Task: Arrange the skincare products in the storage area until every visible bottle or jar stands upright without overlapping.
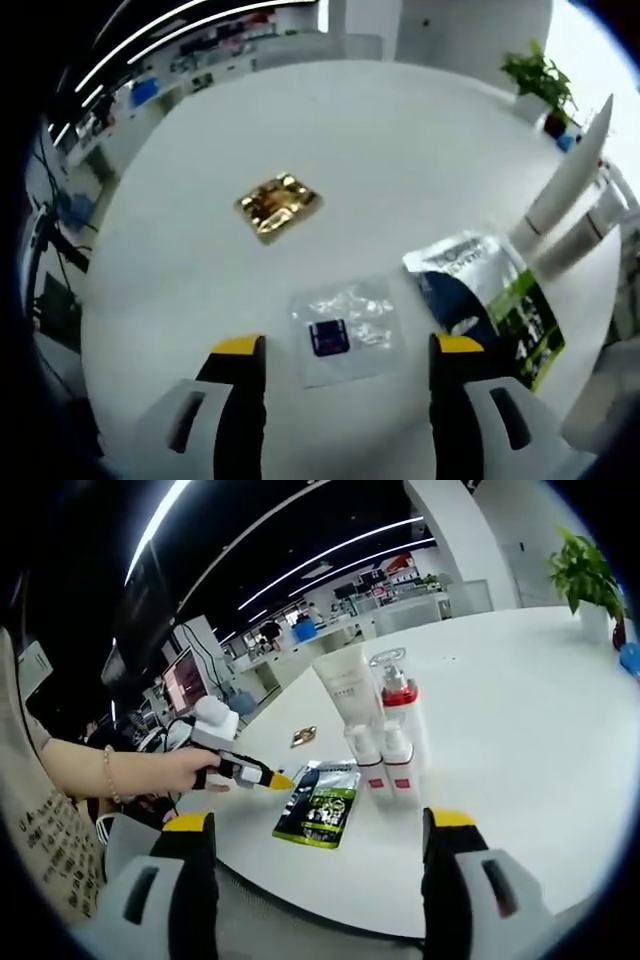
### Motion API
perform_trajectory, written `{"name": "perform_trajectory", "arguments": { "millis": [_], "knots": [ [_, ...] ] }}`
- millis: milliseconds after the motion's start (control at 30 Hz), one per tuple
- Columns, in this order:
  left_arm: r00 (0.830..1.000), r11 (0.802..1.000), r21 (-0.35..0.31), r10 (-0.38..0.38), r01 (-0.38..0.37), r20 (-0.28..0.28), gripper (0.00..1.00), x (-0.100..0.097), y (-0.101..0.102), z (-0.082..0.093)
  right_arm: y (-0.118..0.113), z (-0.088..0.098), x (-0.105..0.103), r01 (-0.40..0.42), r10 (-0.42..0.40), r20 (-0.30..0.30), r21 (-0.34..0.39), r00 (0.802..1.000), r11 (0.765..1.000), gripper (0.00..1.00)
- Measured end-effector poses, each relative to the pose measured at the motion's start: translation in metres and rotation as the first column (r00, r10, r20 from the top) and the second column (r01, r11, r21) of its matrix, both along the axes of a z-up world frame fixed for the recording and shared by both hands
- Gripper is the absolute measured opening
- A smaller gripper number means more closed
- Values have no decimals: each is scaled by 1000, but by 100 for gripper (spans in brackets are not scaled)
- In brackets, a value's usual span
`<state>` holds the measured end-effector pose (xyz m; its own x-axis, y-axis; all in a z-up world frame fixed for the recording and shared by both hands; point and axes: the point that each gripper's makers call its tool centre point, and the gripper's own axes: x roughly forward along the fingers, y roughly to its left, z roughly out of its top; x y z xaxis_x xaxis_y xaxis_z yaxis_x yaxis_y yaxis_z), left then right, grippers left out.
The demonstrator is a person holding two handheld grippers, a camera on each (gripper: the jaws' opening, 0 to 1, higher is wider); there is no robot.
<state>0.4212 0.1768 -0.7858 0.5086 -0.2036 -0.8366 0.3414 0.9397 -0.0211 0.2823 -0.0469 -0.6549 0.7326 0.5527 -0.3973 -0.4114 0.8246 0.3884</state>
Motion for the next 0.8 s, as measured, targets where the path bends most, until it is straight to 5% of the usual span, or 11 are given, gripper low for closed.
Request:
{"name": "perform_trajectory", "arguments": {
  "millis": [233, 400, 800],
  "knots": [
    [1000, 1000, 7, -1, 1, 5, 55, 2, -3, 2, 0, -1, 0, -1, 1, -3, -1, 1000, 1000, 85],
    [1000, 1000, 14, 15, -15, -12, 38, 2, -5, 3, 0, -1, 0, -2, 2, -5, -1, 1000, 1000, 85],
    [999, 999, 7, 36, -36, -21, 37, -8, -6, 14, 3, -2, -2, -19, 19, -13, -8, 1000, 1000, 84]
  ]
}}
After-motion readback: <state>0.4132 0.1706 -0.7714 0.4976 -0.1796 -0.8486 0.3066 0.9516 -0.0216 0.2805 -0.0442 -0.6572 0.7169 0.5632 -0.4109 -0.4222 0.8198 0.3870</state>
